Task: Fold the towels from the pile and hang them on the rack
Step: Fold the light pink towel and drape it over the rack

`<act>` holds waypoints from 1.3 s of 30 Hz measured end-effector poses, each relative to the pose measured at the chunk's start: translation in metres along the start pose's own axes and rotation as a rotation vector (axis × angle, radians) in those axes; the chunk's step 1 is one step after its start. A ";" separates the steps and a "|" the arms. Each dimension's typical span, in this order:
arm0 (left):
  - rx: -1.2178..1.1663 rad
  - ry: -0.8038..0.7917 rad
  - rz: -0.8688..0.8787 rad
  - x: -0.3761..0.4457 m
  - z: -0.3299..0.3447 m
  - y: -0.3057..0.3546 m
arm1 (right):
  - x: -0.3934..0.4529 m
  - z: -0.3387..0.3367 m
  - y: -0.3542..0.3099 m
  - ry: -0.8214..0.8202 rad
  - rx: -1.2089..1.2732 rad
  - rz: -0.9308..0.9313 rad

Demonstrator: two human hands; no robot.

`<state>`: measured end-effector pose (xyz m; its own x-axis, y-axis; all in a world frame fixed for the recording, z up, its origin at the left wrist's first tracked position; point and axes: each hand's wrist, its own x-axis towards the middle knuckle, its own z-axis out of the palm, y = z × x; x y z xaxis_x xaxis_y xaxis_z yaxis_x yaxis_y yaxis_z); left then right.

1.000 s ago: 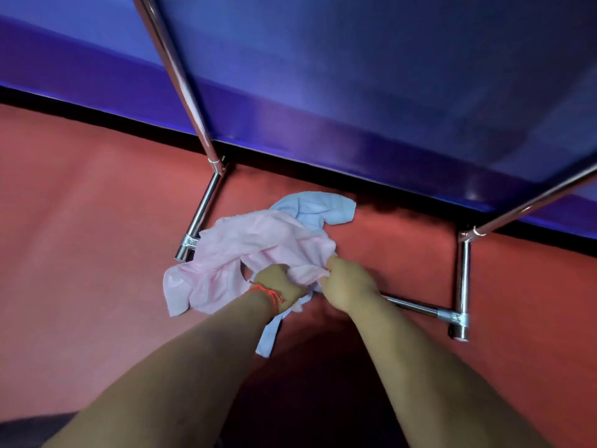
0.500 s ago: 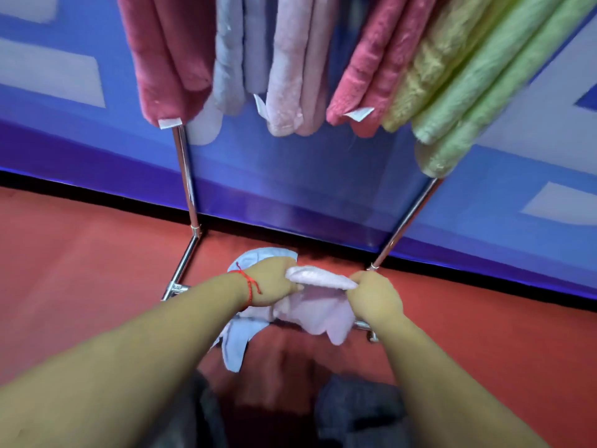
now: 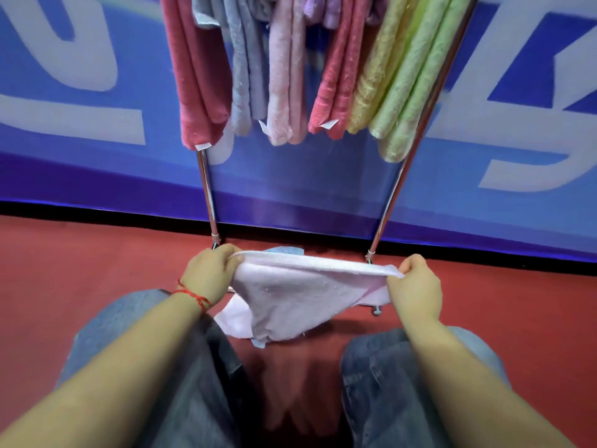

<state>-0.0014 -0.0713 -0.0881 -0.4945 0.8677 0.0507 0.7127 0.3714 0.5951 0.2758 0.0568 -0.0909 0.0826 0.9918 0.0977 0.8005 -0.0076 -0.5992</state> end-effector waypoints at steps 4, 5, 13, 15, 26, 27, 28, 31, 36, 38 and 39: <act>-0.204 0.106 -0.096 -0.020 -0.015 -0.013 | -0.017 -0.011 0.015 -0.031 -0.070 -0.052; -0.278 0.116 -0.119 -0.024 -0.017 -0.014 | -0.021 -0.012 0.017 -0.071 -0.032 -0.060; -1.046 0.076 -0.540 -0.051 0.007 -0.008 | -0.049 -0.008 0.010 -0.456 0.486 0.222; -1.140 0.021 -0.623 -0.052 0.015 -0.004 | -0.054 -0.008 0.009 -0.499 0.602 0.284; -1.031 -0.183 -0.476 -0.056 0.055 0.030 | -0.086 0.004 -0.024 -0.650 0.783 0.282; -1.049 -0.212 -0.473 -0.057 0.059 0.038 | -0.088 0.005 -0.028 -0.677 0.809 0.305; -1.064 -0.251 -0.463 -0.058 0.063 0.046 | -0.089 0.007 -0.032 -0.683 0.840 0.318; -1.073 -0.336 -0.402 -0.058 0.077 0.060 | -0.089 0.012 -0.040 -0.623 0.880 0.271; -1.188 -0.360 -0.385 -0.048 0.077 0.061 | -0.082 0.014 -0.037 -0.660 0.820 0.166; -1.228 -0.399 -0.389 -0.043 0.075 0.056 | -0.081 0.016 -0.033 -0.684 0.753 0.050; -1.241 -0.427 -0.388 -0.040 0.073 0.054 | -0.082 0.017 -0.032 -0.691 0.724 0.000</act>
<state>0.0933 -0.0619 -0.1167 -0.2065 0.8940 -0.3975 -0.4572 0.2710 0.8471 0.2336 -0.0218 -0.0933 -0.4648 0.8499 -0.2481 0.2269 -0.1565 -0.9613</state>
